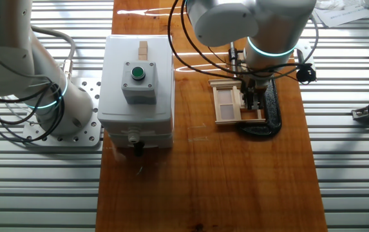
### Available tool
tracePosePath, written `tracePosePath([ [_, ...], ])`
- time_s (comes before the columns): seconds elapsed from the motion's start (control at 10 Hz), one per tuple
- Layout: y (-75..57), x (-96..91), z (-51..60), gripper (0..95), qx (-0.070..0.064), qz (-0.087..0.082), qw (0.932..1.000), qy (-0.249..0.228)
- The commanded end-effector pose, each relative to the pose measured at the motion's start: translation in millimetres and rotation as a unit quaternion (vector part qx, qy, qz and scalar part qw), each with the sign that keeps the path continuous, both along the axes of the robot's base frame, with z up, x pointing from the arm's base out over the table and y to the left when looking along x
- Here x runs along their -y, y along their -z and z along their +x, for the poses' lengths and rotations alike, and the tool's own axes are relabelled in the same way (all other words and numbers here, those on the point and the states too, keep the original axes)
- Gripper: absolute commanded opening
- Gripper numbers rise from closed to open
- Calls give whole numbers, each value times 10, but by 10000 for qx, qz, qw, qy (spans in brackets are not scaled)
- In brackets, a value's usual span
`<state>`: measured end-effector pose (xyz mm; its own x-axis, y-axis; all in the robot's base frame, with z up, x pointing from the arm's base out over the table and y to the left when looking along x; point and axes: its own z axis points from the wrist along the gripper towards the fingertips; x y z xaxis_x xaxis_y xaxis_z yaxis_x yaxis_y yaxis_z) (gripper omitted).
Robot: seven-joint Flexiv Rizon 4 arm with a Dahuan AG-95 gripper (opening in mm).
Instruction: Close a sliding window
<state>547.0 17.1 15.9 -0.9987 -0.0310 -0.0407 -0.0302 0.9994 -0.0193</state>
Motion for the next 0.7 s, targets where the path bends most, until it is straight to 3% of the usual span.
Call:
tracePosePath([
  [0.1,21,16,-9,0,-7,7,10000,-5],
  [0.7,34,71,-15,0,14,9,10000,-50],
])
